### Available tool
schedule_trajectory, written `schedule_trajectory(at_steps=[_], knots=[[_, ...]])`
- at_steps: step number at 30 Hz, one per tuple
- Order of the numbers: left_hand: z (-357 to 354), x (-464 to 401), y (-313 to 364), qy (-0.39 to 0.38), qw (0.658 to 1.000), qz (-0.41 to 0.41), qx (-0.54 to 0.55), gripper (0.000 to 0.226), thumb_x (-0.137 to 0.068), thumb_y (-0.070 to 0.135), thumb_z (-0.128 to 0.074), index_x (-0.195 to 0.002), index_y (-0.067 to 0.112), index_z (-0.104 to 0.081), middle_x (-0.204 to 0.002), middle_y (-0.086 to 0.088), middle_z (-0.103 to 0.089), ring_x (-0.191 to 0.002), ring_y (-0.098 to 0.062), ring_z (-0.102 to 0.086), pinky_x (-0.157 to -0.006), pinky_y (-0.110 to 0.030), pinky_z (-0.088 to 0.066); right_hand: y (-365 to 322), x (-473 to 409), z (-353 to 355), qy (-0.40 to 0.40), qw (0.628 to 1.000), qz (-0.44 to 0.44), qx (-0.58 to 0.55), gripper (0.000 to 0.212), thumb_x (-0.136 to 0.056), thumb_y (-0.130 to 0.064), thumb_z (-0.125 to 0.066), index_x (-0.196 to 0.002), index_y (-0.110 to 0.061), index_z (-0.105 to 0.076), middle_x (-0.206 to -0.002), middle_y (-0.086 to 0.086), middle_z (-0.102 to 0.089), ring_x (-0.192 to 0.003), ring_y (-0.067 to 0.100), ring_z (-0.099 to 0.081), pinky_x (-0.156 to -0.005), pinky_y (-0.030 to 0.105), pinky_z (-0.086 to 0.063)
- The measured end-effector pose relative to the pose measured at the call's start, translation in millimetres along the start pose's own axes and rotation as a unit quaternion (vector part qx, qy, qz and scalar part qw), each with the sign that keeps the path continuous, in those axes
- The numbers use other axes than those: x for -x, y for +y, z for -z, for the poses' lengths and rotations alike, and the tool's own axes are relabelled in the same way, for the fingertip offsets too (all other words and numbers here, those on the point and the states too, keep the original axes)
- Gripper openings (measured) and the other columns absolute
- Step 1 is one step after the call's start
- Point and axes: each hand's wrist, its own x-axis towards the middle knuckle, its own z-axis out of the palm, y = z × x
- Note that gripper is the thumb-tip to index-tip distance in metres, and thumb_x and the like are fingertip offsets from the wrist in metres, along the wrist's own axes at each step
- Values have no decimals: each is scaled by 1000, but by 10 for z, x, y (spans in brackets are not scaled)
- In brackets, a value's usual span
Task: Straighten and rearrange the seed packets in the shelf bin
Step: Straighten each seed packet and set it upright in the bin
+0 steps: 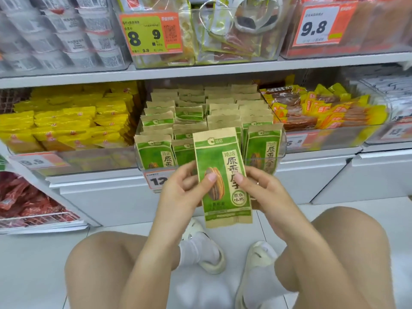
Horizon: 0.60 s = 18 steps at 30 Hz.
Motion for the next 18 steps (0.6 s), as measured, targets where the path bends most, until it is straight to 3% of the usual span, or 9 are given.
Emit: schedule_trajectory(at_steps=[4,10,13,15,18], knots=[[-2,110,-152,28,999,17,15,38,-79,29,-65,-113,13,-68,-96,-8,-77,-85,-18,-73,-70,-28,-58,248,202,-35,-11,995,-51,-89,42,-80,-28,-64,-121,-19,-65,-115,15,-69,-103,31,-67,-86,46,-53],[-45,187,-320,51,998,45,15,23,-96,20,-56,-111,9,-69,-86,-7,-77,-77,-16,-71,-65,-26,-56,399,368,-149,25,985,-57,-159,37,-81,-25,-64,-117,-19,-68,-108,10,-72,-93,20,-69,-66,25,-55],[-70,209,-374,58,997,43,7,27,-95,24,-56,-118,14,-65,-98,-4,-76,-86,-14,-72,-72,-30,-58,393,388,-154,43,988,-42,-139,35,-83,-24,-63,-118,-22,-67,-109,6,-72,-95,17,-69,-67,21,-53],[-75,218,-420,90,995,20,-21,33,-90,26,-63,-122,28,-57,-109,4,-72,-91,-11,-71,-78,-29,-57,389,398,-147,58,989,-17,-137,38,-81,-24,-59,-119,-23,-66,-110,2,-72,-99,17,-69,-70,20,-53],[-93,245,-439,141,986,-4,-83,32,-88,22,-71,-107,37,-50,-114,14,-64,-93,-9,-68,-77,-22,-54,398,407,-181,72,991,41,-108,39,-83,-17,-59,-122,-20,-63,-113,0,-71,-106,16,-67,-75,18,-52]])
